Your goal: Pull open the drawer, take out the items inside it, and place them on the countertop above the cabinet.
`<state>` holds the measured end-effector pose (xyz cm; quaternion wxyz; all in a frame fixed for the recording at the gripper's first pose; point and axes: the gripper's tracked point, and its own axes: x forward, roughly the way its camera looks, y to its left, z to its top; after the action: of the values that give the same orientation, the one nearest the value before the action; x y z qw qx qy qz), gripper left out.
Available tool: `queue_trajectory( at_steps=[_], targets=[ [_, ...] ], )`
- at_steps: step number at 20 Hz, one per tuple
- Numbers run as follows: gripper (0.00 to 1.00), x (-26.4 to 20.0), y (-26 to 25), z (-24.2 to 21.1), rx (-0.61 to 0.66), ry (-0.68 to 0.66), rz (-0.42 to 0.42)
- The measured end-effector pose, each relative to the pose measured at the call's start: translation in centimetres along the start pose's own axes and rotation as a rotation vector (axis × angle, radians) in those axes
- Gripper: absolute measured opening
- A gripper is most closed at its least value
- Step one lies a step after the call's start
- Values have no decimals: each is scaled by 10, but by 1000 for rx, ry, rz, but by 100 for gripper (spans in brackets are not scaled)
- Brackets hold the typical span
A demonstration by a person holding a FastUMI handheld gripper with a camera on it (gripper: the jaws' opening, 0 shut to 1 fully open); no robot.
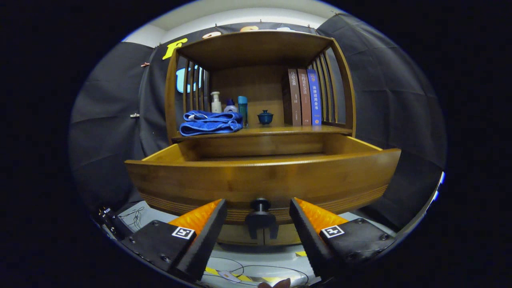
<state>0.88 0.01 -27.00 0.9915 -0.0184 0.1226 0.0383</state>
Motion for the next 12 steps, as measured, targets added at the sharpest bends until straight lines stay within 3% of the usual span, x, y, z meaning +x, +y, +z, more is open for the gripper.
queue_trajectory(
  at_steps=[5,12],
  targets=[
    [99,-12,0,79,-17,-38,81],
    [99,47,-12,136,55,204,100]
  ],
)
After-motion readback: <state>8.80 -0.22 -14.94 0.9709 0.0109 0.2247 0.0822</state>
